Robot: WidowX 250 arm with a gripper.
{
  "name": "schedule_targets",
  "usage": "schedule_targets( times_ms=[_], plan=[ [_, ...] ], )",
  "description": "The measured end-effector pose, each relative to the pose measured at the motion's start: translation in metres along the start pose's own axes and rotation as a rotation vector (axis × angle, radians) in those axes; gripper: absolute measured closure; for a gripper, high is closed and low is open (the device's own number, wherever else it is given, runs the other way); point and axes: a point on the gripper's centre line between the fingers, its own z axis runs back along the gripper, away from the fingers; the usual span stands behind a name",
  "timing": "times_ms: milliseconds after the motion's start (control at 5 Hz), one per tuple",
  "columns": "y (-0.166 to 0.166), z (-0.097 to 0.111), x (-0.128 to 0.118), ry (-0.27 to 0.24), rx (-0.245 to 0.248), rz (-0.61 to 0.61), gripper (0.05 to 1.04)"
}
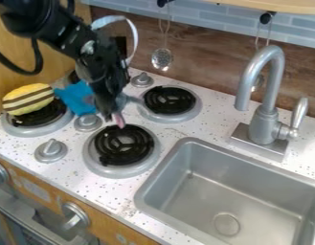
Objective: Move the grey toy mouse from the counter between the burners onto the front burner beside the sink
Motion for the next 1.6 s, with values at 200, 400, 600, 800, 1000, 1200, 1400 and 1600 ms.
schedule_targets(
  times_ms=[200,400,600,800,1000,1200,1400,1600],
  plan=[
    [-0.02,0.0,-0.007,0.029,-0.073,-0.02,0.543],
    [-0.027,-0.004,-0.01,0.042,-0.099,-0.053,0.543],
    [-0.039,-0.018,-0.013,0.06,-0.137,-0.086,0.543],
    [-0.05,-0.027,-0.013,0.065,-0.174,-0.096,0.543],
    [-0.056,-0.032,-0.013,0.075,-0.191,-0.113,0.471],
    [-0.056,-0.031,-0.011,0.087,-0.209,-0.131,0.161],
    [-0.058,-0.029,-0.003,0.095,-0.203,-0.165,0.073],
    [-0.049,-0.021,0.007,0.045,-0.169,-0.142,0.076]
  ],
)
